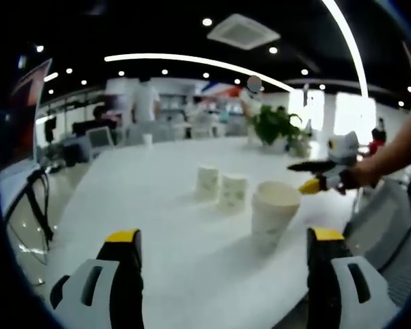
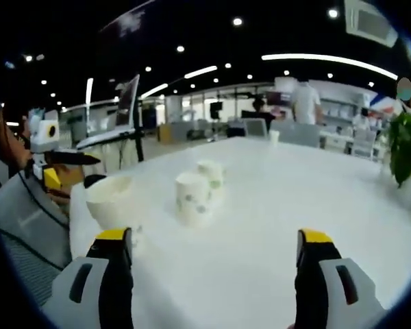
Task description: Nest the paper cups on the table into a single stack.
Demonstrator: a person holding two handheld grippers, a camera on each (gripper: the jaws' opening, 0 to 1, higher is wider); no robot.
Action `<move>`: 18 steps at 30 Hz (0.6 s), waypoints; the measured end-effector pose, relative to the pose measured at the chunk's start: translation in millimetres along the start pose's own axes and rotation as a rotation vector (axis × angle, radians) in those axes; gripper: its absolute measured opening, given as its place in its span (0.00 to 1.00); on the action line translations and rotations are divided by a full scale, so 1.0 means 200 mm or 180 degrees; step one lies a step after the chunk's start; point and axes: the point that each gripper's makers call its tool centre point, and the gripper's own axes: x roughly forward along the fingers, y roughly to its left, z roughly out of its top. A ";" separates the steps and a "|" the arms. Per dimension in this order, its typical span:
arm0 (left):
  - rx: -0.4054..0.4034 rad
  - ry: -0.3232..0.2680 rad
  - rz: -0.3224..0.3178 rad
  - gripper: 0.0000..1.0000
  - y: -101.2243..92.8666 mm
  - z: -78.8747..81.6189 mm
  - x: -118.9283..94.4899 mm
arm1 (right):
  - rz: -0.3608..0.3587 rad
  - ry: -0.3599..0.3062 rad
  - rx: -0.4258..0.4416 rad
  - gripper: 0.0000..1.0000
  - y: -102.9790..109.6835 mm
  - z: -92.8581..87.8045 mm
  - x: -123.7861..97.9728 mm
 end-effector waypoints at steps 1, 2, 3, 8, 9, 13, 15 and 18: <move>-0.0003 0.0003 0.0004 1.00 0.00 0.00 0.00 | 0.0013 0.0006 -0.0050 0.98 0.00 0.00 0.02; -0.0009 0.0004 0.0006 1.00 0.00 0.00 0.00 | 0.0019 0.0022 -0.0083 0.98 -0.01 -0.01 0.04; -0.0015 0.0000 0.0009 1.00 0.00 0.00 0.00 | 0.0022 0.0030 -0.0089 0.98 -0.02 -0.01 0.07; -0.0018 0.0003 0.0008 1.00 0.00 0.00 0.00 | 0.0067 0.0070 -0.0051 0.97 -0.02 -0.02 0.16; -0.0019 0.0003 0.0013 1.00 0.00 0.00 0.00 | 0.0088 0.0066 -0.0043 0.96 -0.01 -0.02 0.18; -0.0031 0.0000 0.0026 1.00 0.01 0.00 -0.01 | 0.0160 0.0111 -0.0061 0.94 0.03 -0.04 0.26; -0.0032 0.0000 0.0026 1.00 0.01 -0.01 0.00 | 0.0168 0.0149 -0.0020 0.92 0.03 -0.05 0.30; -0.0028 0.0004 0.0028 1.00 0.01 0.00 -0.01 | 0.0166 0.0142 0.0053 0.90 0.03 -0.04 0.35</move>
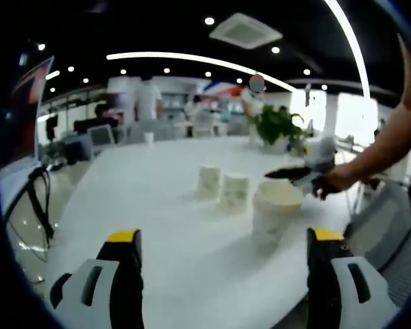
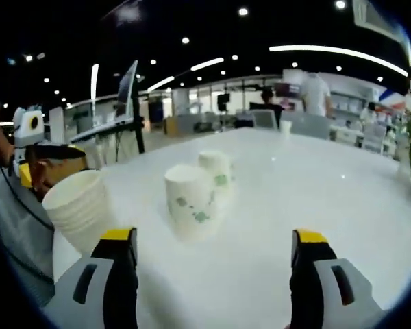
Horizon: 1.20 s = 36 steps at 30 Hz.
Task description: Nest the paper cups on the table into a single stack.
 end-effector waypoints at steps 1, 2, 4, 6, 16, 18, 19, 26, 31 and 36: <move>-0.0002 0.0000 0.0000 1.00 0.00 0.00 0.00 | -0.0001 0.0001 0.0013 0.90 0.00 0.00 0.01; -0.0002 0.0008 0.0003 1.00 0.00 0.00 0.00 | 0.0001 -0.0008 0.0034 0.89 0.00 0.01 0.03; -0.0002 0.0010 0.0003 1.00 0.00 0.00 0.00 | 0.0021 -0.0034 0.0029 0.87 0.02 0.04 0.07; -0.0009 0.0001 0.0001 1.00 0.00 0.00 0.00 | 0.0060 -0.0029 -0.0010 0.83 0.03 0.05 0.10; 0.0002 0.0027 -0.0003 1.00 0.00 0.00 0.01 | 0.0244 0.0062 -0.0069 0.73 0.13 0.09 0.25; -0.0002 0.0037 -0.0005 1.00 0.00 0.00 0.01 | 0.0269 0.0066 -0.0097 0.71 0.13 0.10 0.26; 0.0000 0.0039 -0.0003 1.00 0.00 0.00 0.01 | 0.0281 0.0072 -0.0105 0.70 0.14 0.10 0.27; -0.0013 0.0056 -0.0001 1.00 0.00 -0.01 0.02 | 0.0318 0.0167 -0.0148 0.57 0.14 0.10 0.31; -0.0012 0.0079 -0.0013 1.00 0.00 -0.01 0.02 | 0.0369 0.0214 -0.0192 0.46 0.15 0.09 0.32; 0.0003 0.0100 -0.0039 1.00 -0.01 -0.02 0.02 | 0.0395 0.0236 -0.0216 0.39 0.15 0.10 0.31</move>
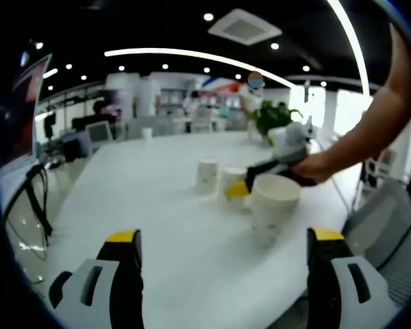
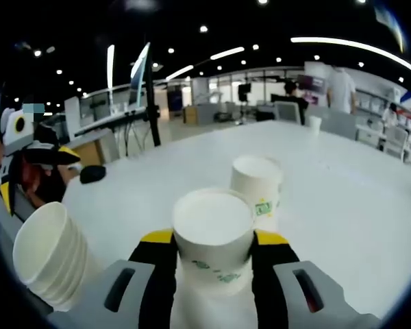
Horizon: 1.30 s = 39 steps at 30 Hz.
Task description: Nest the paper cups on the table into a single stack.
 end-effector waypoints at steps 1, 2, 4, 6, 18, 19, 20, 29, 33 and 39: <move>0.0000 0.0002 -0.0008 1.00 0.00 0.00 0.00 | 0.0000 0.0004 -0.0001 0.39 0.00 0.00 -0.01; 0.0000 0.0001 -0.0013 1.00 0.00 0.00 0.00 | 0.0001 0.0007 0.0004 0.39 0.00 0.01 -0.01; 0.0012 0.0007 -0.0019 1.00 -0.01 0.00 0.00 | -0.0008 -0.0009 -0.0011 0.39 -0.01 0.01 -0.03; 0.0010 0.0005 -0.0026 1.00 -0.01 0.00 0.00 | -0.0009 -0.0018 -0.0010 0.39 -0.01 0.02 -0.04; 0.0044 -0.0010 -0.0037 1.00 -0.02 0.01 0.00 | 0.0004 -0.0024 -0.0052 0.39 -0.01 0.11 -0.10; 0.0044 -0.0010 -0.0040 1.00 -0.02 0.01 0.00 | 0.0008 -0.0024 -0.0061 0.39 -0.01 0.12 -0.11; 0.0049 -0.0013 -0.0041 1.00 -0.02 0.01 0.00 | 0.0020 -0.0028 -0.0079 0.39 -0.01 0.13 -0.11; 0.0047 -0.0052 -0.0040 1.00 -0.02 0.01 -0.01 | 0.0097 -0.0149 -0.0308 0.39 0.02 0.28 -0.18; 0.0049 -0.0069 -0.0054 1.00 -0.02 0.01 -0.01 | 0.0129 -0.0289 -0.0391 0.39 0.03 0.39 -0.22; 0.0068 -0.0049 -0.0080 1.00 -0.03 0.01 -0.01 | 0.0240 -0.0572 -0.0340 0.38 0.07 0.52 -0.27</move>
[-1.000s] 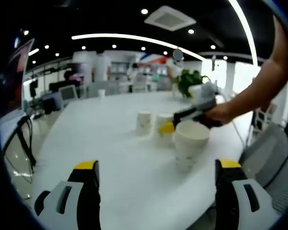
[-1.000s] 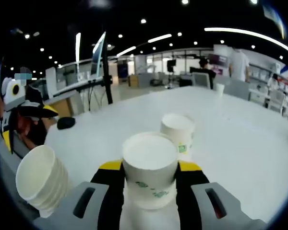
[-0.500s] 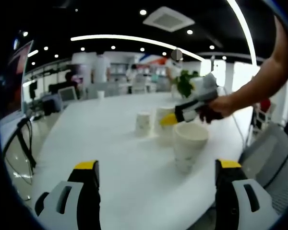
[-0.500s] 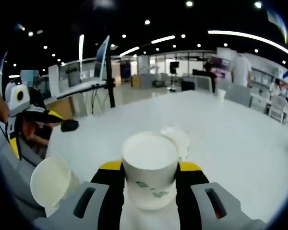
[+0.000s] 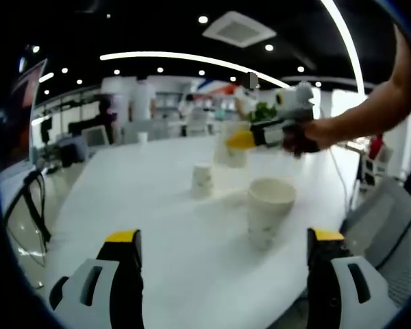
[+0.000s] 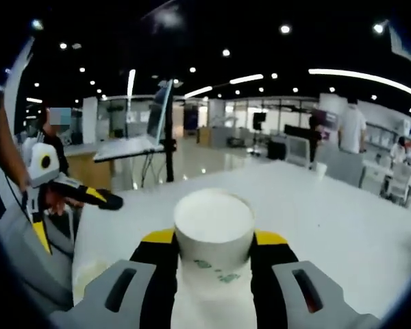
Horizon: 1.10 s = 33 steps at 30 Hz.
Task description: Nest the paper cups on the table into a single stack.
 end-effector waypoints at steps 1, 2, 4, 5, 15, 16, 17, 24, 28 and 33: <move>0.0004 -0.0001 -0.0003 1.00 0.00 0.00 0.00 | 0.0007 -0.0031 -0.0001 0.38 0.01 0.02 -0.01; -0.0002 -0.0006 -0.0010 1.00 0.00 0.00 0.00 | 0.0022 -0.0058 -0.0006 0.38 0.01 0.03 -0.01; -0.0016 0.0002 -0.0011 1.00 -0.01 0.00 0.00 | 0.0040 -0.0120 0.0022 0.38 0.03 0.07 -0.02; -0.0021 0.0001 -0.0013 1.00 -0.01 0.00 0.00 | 0.0058 -0.0160 0.0078 0.38 0.04 0.09 -0.03; 0.0002 0.0040 -0.0158 1.00 -0.05 0.01 -0.01 | 0.0214 -0.0414 0.0115 0.38 0.18 0.29 -0.16; 0.0033 0.0115 -0.0233 1.00 -0.08 0.00 -0.02 | 0.0235 -0.0442 0.0120 0.38 0.19 0.31 -0.18; 0.0059 0.0133 -0.0247 1.00 -0.09 0.01 -0.01 | 0.0248 -0.0454 0.0121 0.38 0.20 0.32 -0.20; -0.0029 0.0185 -0.0603 1.00 -0.17 0.09 -0.03 | 0.0311 -0.0532 0.0100 0.38 0.24 0.37 -0.33; -0.0076 0.0166 -0.0742 1.00 -0.19 0.16 -0.04 | 0.0456 -0.0634 0.0117 0.38 0.31 0.42 -0.39; -0.0269 -0.0065 -0.0932 0.98 -0.22 0.40 -0.05 | 0.0545 -0.0665 0.0078 0.38 0.38 0.46 -0.41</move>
